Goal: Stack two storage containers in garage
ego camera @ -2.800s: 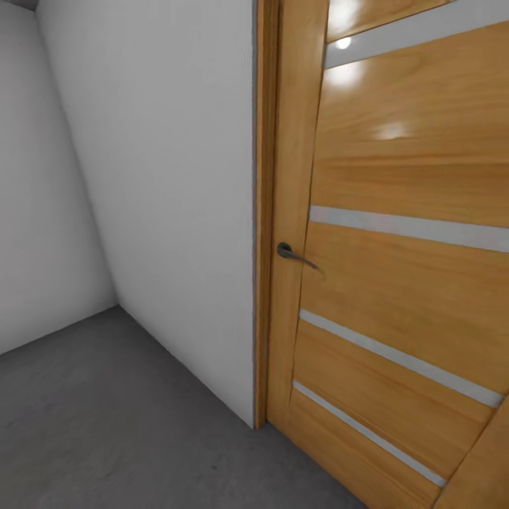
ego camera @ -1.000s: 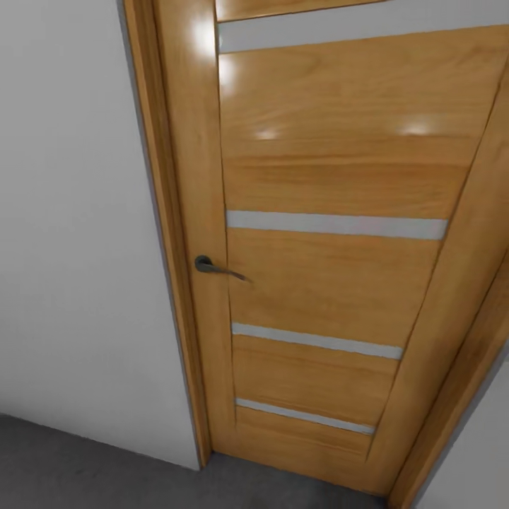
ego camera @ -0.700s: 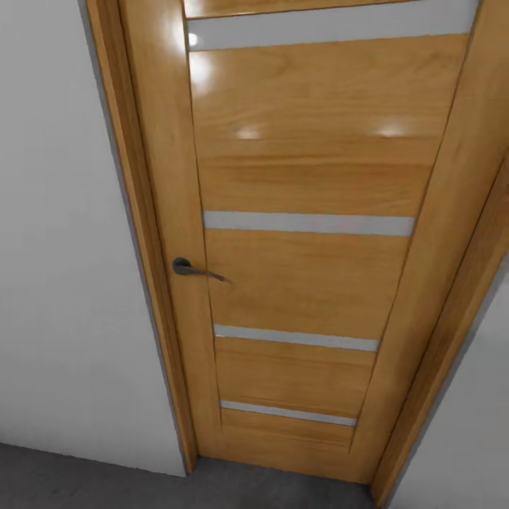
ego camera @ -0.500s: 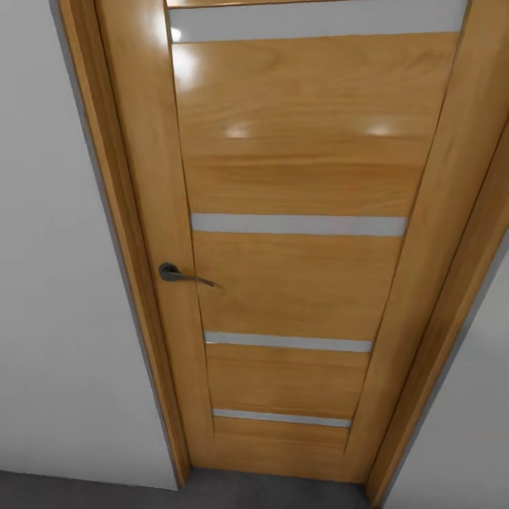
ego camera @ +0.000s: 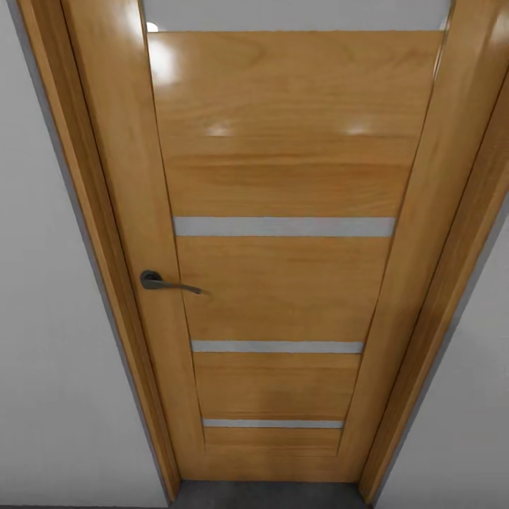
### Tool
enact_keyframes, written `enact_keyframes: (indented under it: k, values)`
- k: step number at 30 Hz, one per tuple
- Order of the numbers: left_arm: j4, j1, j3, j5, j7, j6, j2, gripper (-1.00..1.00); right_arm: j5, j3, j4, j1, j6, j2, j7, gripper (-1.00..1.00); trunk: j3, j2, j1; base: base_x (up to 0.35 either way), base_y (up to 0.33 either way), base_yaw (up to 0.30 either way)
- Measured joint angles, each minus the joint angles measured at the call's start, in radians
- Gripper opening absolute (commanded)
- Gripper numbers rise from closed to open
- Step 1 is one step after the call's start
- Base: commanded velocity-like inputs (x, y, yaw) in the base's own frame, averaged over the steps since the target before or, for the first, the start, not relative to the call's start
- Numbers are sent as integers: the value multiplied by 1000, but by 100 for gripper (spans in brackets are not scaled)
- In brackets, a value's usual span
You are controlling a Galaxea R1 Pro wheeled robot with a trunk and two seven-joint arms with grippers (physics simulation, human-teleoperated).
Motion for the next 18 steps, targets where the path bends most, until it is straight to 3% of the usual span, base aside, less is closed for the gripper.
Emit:
enact_keyframes:
  k: [10, 18]
  values:
    - [0, 0, 0, 0, 1, -2, 0, 100, 1, 0, 0, 0, 0, 0, 0, 100, 0, 0, 0, 5, 0, -2]
    - [0, 0, 0, 0, 3, -2, 0, 100, 2, 0, 0, 0, 0, 0, 0, 100, 0, 0, 0, 111, 0, 0]
